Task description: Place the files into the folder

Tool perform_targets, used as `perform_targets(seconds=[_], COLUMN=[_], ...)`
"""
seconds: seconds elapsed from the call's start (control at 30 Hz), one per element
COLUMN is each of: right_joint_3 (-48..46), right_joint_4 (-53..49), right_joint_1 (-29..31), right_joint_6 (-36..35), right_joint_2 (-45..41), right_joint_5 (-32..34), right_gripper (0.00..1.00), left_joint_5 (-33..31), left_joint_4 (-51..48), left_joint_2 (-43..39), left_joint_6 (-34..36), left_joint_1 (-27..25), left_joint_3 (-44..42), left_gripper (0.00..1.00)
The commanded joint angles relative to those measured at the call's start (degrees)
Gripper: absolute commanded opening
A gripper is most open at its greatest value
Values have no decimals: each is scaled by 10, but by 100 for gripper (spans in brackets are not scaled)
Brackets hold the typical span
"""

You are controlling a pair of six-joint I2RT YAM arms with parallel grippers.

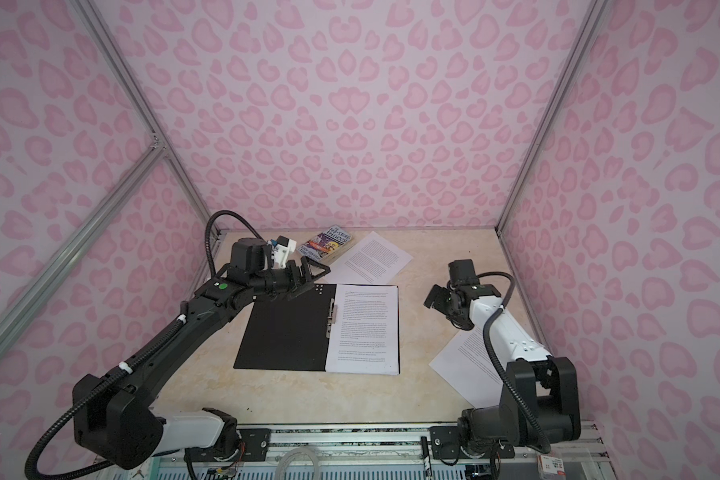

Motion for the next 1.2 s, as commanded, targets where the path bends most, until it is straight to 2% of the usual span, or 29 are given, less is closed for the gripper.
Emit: perform_targets(seconds=[0.0, 0.1, 0.2, 0.43, 0.6, 0.73, 0.9, 1.0, 1.17], right_joint_3=[-46, -79, -95, -143, -167, -188, -204, -182, -129], right_joint_4=[11, 25, 29, 62, 78, 102, 160, 167, 110], right_joint_1=[-94, -157, -182, -186, -179, -151, -69, -30, -54], right_joint_6=[-32, -27, -25, -18, -22, 6, 92, 108, 73], right_joint_2=[-20, -34, -39, -43, -32, -31, -36, -33, -51], right_joint_5=[-37, -60, -58, -110, -157, -169, -171, -164, -166], right_gripper=[98, 97, 96, 93, 92, 92, 92, 92, 92], left_joint_5=[26, 21, 15, 13, 13, -6, -7, -4, -17], left_joint_4=[-17, -56, -101, -179, -222, -248, -234, -221, -217], left_joint_2=[47, 118, 197, 332, 401, 436, 455, 469, 501], left_joint_6=[58, 94, 117, 163, 190, 213, 209, 207, 210], left_joint_1=[-47, -107, -156, -242, -272, -290, -293, -294, -295], left_joint_3=[35, 82, 146, 254, 321, 358, 356, 362, 402], left_gripper=[97, 97, 94, 89, 88, 87, 85, 84, 83])
